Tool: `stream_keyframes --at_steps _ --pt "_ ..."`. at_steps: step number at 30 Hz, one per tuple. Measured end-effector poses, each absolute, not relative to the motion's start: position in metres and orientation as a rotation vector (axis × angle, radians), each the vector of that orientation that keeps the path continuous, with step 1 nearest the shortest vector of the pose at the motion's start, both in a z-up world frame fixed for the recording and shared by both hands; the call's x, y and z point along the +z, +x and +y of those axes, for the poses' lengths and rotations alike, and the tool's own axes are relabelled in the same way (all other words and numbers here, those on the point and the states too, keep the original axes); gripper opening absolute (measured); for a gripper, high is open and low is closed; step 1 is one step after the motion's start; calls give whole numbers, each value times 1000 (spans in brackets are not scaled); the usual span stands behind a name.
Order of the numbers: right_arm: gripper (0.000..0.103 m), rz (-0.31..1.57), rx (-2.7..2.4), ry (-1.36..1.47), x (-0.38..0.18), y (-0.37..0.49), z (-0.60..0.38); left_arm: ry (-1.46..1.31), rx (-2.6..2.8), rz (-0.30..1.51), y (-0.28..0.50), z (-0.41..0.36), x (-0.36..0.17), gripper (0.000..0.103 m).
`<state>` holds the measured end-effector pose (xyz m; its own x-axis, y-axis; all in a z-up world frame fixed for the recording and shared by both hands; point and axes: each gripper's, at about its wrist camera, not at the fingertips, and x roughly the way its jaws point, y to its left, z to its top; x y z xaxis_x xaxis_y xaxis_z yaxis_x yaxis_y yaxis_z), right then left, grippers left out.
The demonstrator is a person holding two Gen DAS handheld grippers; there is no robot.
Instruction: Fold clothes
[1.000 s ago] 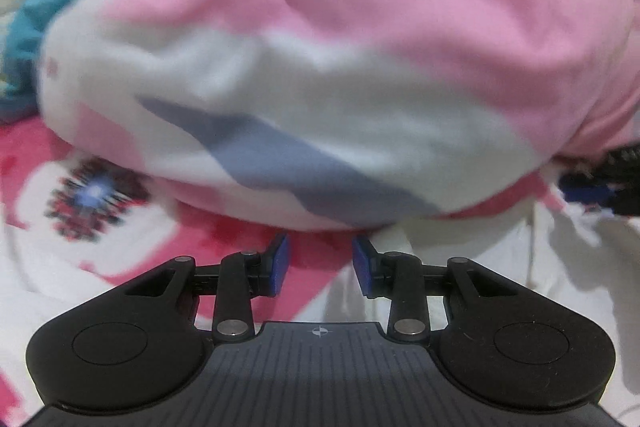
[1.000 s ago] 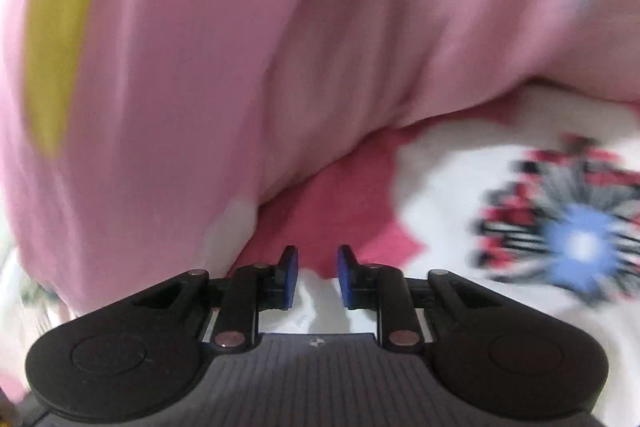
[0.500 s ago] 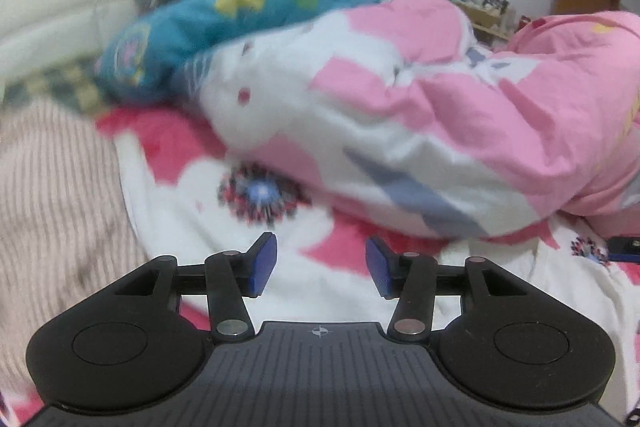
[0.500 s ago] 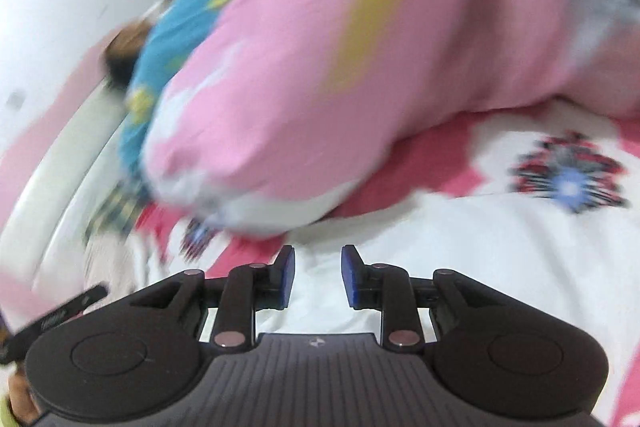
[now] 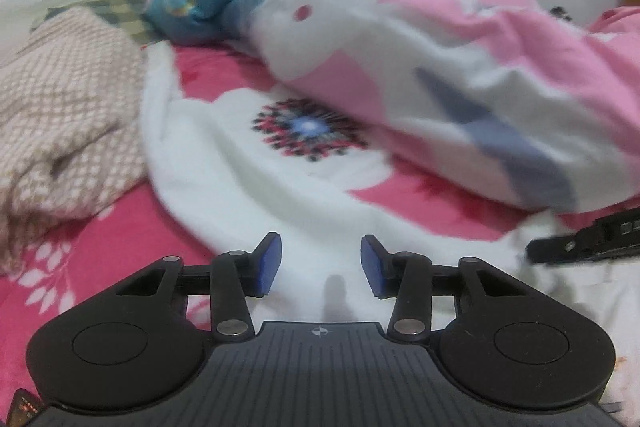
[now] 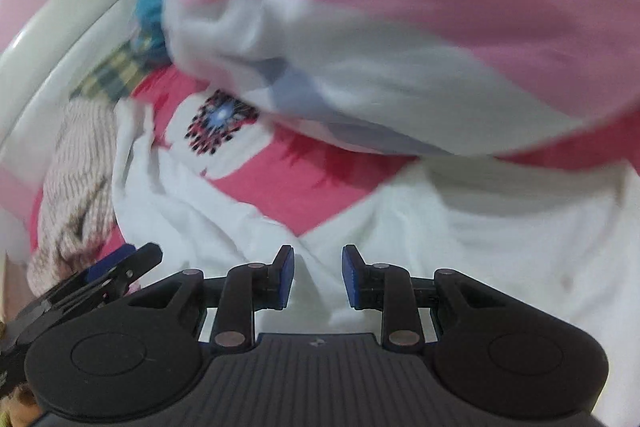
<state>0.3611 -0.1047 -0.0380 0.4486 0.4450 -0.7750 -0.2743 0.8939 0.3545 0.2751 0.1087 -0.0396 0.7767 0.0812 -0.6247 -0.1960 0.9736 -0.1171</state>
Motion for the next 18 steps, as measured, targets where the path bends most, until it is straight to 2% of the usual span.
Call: stream_keyframes --at_steps 4,7,11,15,16,18 --pt "29 903 595 -136 -34 352 -65 -217 221 669 269 132 -60 38" --pt "50 861 663 -256 -36 353 -45 -294 234 659 265 152 -69 39" --pt "54 886 682 -252 -44 382 -33 -435 183 637 263 171 -71 46" --pt "54 981 704 -147 -59 417 -28 -484 154 627 267 177 -76 46" --pt "54 1015 716 -123 -64 424 -24 -492 152 617 269 178 -77 44" --pt "54 1054 736 -111 -72 431 -17 -494 169 609 270 178 -80 23"
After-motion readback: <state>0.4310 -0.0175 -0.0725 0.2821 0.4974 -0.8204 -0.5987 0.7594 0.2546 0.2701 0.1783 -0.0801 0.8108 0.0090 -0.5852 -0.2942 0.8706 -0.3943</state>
